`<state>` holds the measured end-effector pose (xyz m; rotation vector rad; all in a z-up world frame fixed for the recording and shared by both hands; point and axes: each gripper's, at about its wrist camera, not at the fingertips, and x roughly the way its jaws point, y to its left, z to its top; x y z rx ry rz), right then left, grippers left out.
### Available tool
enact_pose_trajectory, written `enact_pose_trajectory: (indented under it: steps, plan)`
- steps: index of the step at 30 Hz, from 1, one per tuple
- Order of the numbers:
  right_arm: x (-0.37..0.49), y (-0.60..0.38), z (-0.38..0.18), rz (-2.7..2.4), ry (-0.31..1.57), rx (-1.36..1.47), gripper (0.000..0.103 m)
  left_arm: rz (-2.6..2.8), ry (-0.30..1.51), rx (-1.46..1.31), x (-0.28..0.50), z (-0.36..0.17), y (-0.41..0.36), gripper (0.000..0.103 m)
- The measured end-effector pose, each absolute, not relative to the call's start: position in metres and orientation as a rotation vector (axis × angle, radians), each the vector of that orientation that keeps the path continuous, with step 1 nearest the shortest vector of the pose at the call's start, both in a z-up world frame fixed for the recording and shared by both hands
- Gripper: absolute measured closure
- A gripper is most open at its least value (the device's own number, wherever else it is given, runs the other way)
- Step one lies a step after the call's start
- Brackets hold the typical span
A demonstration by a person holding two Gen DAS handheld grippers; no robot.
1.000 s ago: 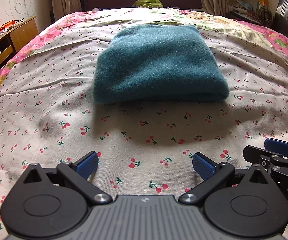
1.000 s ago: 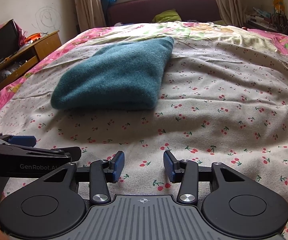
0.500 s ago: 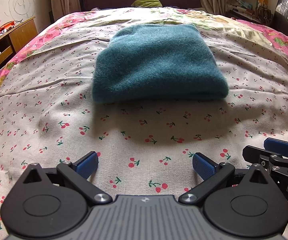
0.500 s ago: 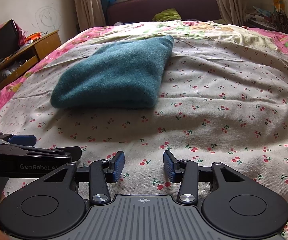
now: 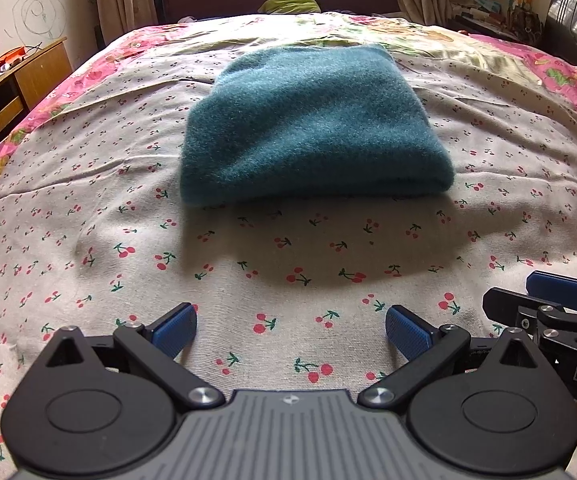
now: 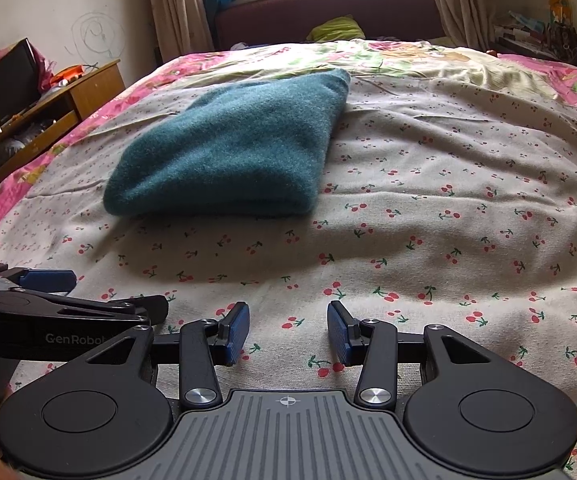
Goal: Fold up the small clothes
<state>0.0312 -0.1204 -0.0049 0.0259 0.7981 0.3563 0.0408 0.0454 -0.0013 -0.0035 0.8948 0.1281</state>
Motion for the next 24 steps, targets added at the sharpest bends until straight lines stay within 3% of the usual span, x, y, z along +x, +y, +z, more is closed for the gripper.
enact_pose_trajectory:
  steps: [24]
  plan:
    - [0.0301,-0.1192,-0.0086,0.359,0.804,0.025,0.060,0.129,0.895,-0.004,0.0406,-0.0011,0.0442,0.000]
